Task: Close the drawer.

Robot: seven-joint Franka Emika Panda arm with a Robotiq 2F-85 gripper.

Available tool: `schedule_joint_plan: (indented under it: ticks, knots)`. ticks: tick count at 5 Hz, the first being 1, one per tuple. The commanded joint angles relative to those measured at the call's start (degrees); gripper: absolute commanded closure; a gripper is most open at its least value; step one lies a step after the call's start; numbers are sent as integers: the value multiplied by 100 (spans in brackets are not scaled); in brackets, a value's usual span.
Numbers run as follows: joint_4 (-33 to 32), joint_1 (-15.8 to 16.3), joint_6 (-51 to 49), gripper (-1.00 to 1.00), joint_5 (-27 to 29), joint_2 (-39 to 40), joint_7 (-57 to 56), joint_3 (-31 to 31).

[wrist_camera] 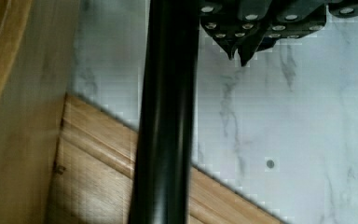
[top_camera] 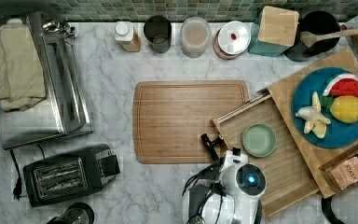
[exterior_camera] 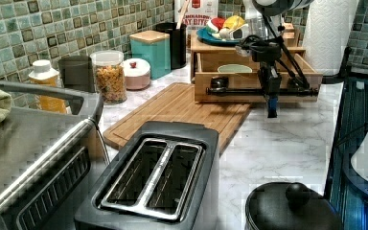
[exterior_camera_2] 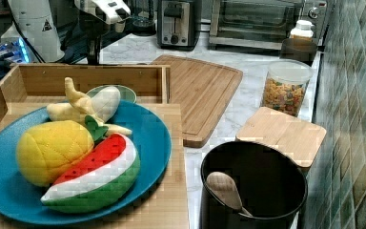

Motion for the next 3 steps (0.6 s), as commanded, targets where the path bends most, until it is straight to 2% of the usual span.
schedule_joint_plan:
  ticks: [1, 2, 3]
  knots:
    - [1408, -324, -98, 100, 762, 344, -1220, -927]
    - [1925, -245, 17, 100, 1357, 861, -1585, -1109]
    - [2101, -258, 519, 100, 1603, 976, -1742, -1160]
